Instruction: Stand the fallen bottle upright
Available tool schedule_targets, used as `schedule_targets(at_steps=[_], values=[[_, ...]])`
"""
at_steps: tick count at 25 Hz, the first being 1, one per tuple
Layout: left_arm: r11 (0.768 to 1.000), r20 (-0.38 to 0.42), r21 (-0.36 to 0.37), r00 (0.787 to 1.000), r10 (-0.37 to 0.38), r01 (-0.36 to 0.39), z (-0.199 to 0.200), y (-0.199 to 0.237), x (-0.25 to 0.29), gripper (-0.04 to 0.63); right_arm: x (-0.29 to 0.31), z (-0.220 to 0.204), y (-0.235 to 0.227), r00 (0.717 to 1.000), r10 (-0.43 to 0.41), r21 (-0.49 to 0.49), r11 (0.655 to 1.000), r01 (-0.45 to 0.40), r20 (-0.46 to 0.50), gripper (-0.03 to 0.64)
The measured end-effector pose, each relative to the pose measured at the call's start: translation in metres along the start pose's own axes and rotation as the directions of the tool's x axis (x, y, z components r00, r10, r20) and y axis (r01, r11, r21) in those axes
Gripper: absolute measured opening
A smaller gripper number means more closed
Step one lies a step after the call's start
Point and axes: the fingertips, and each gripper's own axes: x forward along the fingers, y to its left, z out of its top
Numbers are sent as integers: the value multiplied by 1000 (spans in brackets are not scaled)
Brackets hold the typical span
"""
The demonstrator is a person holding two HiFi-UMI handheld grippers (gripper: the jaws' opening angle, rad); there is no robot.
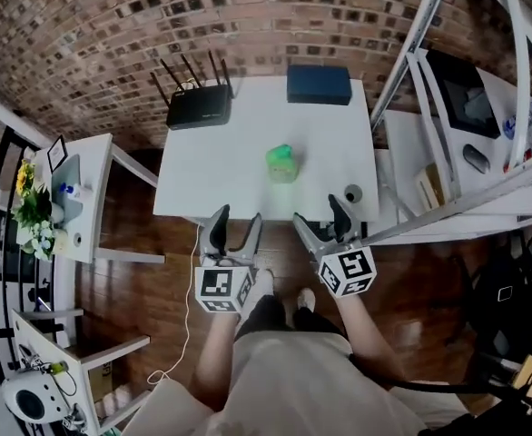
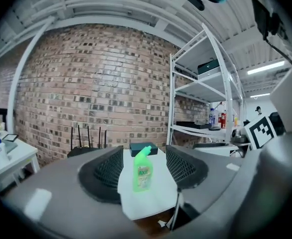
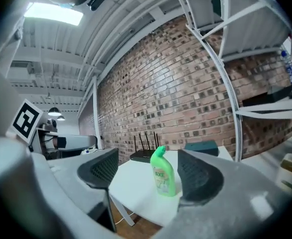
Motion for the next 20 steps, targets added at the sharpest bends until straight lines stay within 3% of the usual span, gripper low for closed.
schedule_targets(at_steps=[5,14,20], values=[[999,28,22,999,-39,39,5,-9,-21,285,-36,1,19,995,-95,-35,995,94,-22,349],[996,96,42,992,-77,74,28,4,-53,279,-43,44,52,984,-166,-146,974,174,66,347],[995,112,59,990,-86,80,36,12,-52,279,-42,47,46,974,-216,-131,966,224,72,345]])
